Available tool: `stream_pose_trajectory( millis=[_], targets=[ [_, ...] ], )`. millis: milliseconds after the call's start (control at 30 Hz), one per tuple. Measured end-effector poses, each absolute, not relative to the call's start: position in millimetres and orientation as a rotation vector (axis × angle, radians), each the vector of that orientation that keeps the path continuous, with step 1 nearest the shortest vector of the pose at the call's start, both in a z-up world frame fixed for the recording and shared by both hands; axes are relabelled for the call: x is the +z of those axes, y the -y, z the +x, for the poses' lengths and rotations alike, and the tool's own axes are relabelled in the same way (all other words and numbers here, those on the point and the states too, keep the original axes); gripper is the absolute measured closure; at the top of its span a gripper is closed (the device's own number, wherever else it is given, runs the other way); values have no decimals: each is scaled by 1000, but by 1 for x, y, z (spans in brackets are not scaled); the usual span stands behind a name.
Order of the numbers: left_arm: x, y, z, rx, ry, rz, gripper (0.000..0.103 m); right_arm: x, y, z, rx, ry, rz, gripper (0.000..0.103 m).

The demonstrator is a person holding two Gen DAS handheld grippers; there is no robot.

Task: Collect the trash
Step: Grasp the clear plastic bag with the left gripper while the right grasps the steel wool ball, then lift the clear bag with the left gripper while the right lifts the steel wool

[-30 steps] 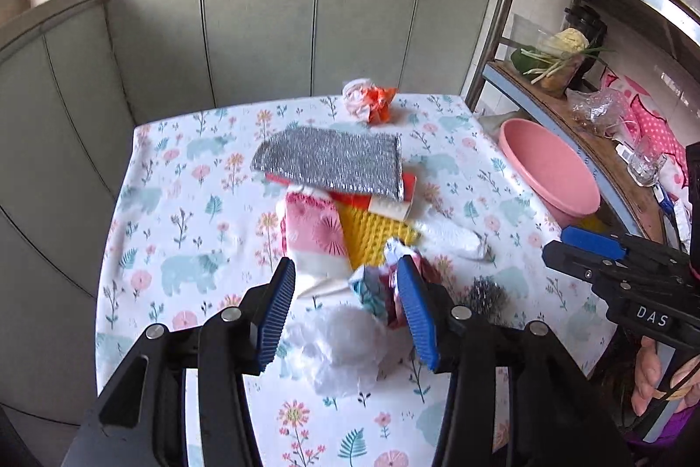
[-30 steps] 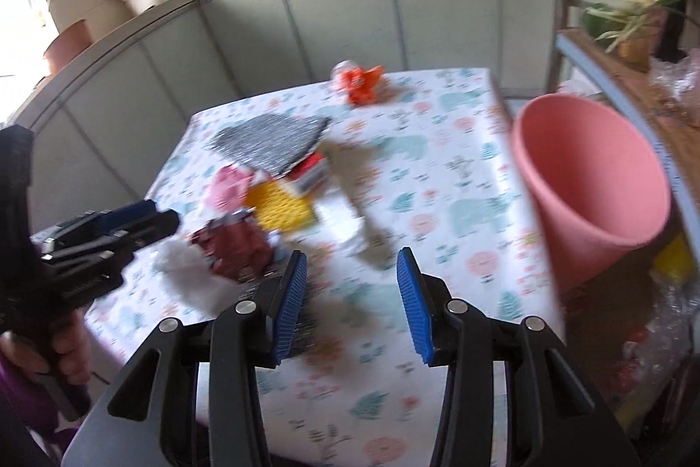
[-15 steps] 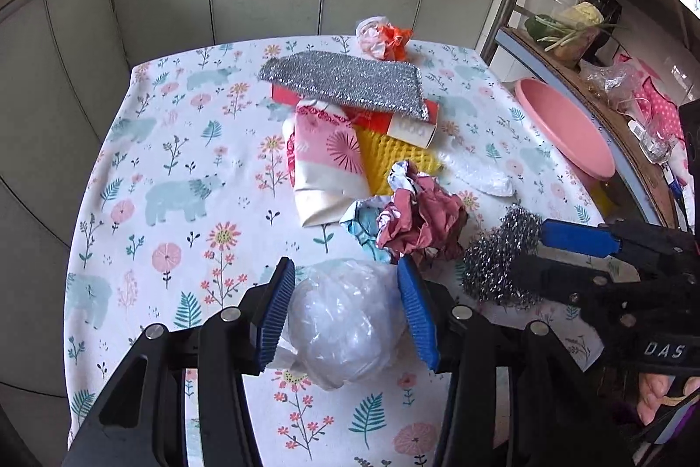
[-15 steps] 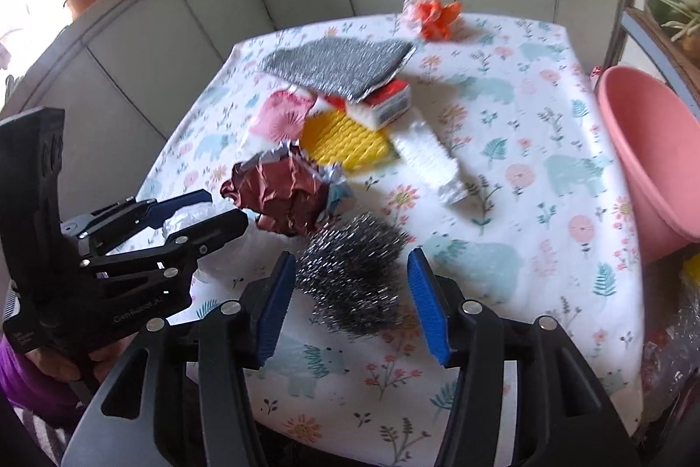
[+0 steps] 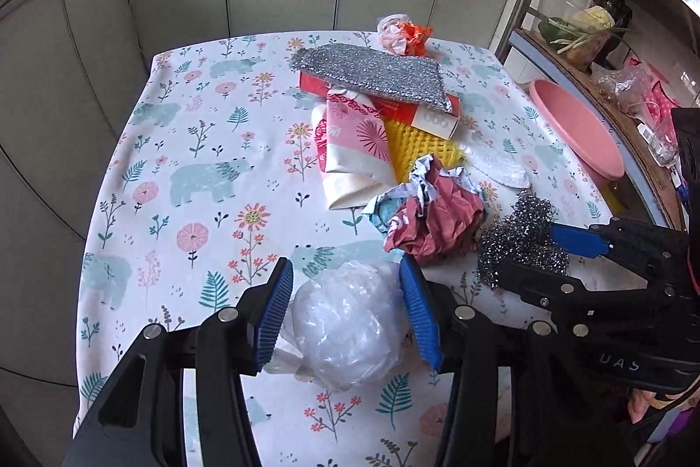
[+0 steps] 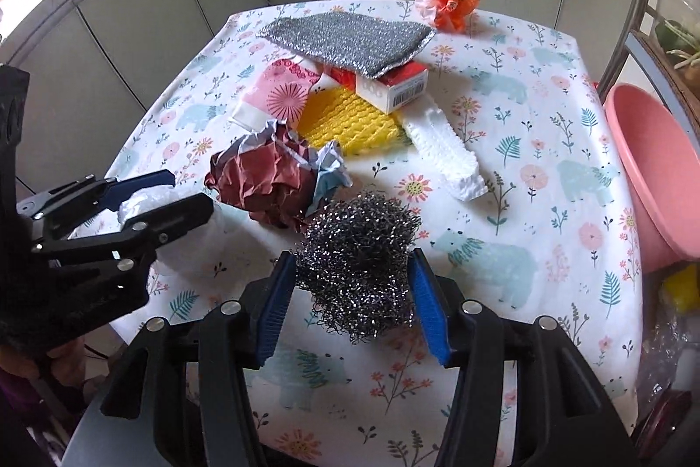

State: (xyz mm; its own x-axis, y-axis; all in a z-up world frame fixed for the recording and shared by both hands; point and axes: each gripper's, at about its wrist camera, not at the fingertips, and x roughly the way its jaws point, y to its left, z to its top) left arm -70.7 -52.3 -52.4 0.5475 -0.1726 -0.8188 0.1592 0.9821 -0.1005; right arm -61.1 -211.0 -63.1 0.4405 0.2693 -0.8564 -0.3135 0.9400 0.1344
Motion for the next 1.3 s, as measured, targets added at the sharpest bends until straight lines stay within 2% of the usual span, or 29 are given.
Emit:
stream_pose_trajectory(
  millis=[333, 1033, 1133, 1200, 1300],
  targets=[
    [-53, 53, -73, -184, -965, 15, 53, -61, 206, -65, 358, -1030, -90, 56],
    [-49, 51, -77, -174, -955, 12, 59, -60, 200, -67, 339, -1020, -130, 56],
    [-48, 50, -78, -177, -951, 11, 62, -59, 200, -68, 341, -1020, -128, 56],
    [-47, 50, -78, -182, -947, 13, 69, -58, 201, -68, 342, -1019, -126, 56],
    [-46, 51, -80, -189, -941, 17, 73, -57, 202, -68, 345, -1017, -120, 59]
  ],
)
